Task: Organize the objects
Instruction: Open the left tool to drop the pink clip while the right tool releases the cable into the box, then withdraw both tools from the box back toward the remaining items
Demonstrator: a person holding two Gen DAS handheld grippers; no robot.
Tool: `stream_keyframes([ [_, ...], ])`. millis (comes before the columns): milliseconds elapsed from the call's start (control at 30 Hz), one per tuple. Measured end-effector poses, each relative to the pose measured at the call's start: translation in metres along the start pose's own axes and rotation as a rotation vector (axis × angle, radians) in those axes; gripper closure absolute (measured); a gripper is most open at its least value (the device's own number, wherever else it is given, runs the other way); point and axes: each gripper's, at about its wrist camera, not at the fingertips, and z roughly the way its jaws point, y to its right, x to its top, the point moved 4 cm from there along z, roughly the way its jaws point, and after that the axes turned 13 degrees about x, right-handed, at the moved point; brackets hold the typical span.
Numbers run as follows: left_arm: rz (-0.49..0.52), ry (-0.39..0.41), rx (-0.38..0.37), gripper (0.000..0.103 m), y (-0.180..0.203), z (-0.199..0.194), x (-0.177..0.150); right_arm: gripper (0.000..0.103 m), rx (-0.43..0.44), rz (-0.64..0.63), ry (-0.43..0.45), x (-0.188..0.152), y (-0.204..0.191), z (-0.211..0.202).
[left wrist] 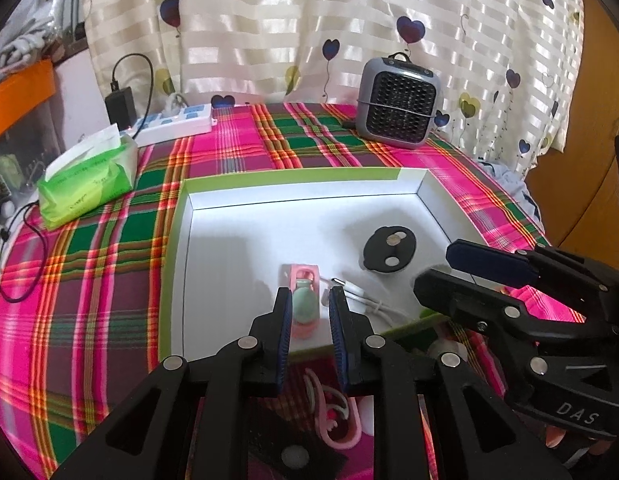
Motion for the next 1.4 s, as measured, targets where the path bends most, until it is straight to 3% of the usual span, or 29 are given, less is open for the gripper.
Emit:
stream_keyframes([
  [400,0.006,0.026,0.013,0.086,0.004,-0.034,-0.021,0.058,0.031,-0.012,0.024,-0.019,-0.019,-0.023],
  [900,-0.009,0.042,-0.017,0.086,0.005,-0.064,-0.050,0.058,0.044,-0.027,-0.014,-0.045,-0.044,-0.040],
  [1400,-0.009,0.044,-0.021,0.086,0.004,-0.070,-0.058,0.058,0.038,-0.026,-0.024,-0.051,-0.048,-0.043],
])
